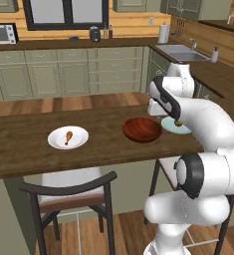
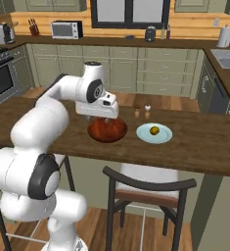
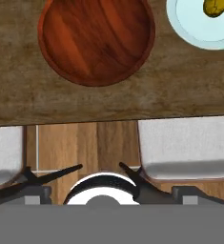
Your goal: Pick the chicken drumstick and lemon from their plates and place them in the bowl. Then put the bowl in the fridge.
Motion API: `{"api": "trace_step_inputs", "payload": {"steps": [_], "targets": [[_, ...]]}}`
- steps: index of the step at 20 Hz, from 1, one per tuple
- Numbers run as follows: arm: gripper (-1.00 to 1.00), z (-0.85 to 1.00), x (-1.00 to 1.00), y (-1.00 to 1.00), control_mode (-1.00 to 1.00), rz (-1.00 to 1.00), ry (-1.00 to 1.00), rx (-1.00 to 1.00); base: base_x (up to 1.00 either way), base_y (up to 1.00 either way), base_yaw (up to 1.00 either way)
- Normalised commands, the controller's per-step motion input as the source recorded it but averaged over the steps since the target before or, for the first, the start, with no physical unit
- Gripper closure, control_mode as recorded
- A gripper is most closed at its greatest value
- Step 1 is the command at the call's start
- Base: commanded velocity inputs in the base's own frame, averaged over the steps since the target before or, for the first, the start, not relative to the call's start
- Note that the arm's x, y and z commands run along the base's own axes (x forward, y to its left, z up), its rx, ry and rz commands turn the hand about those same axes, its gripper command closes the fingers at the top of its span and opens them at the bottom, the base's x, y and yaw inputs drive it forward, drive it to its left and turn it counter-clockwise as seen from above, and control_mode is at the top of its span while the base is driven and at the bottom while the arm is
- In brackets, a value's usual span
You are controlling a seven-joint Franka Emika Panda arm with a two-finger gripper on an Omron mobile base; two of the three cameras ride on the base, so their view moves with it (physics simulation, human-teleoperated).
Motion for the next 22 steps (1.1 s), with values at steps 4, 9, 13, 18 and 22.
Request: {"api": "trace_step_inputs", "payload": {"steps": [4, 9, 13, 18, 22], "targets": [[-1.0, -0.08, 0.78, -1.0, -1.0, -0.15, 0.06, 0.01, 0.0, 0.0, 0.0], [-1.0, -0.36, 0.71, -1.0, -1.0, -0.18, 0.19, 0.0, 0.0, 0.0, 0.0], [-1.0, -0.59, 0.21, -0.95, -1.0, 0.0, -0.01, 0.0, 0.0, 0.0, 0.0], [-1.0, -0.5, 0.24, -0.74, -1.0, 0.0, -0.1, -0.02, 0.0, 0.0, 0.0], [-1.0, -0.23, 0.36, -0.31, -1.0, 0.0, -0.21, -0.03, 0.0, 0.0, 0.0]]}}
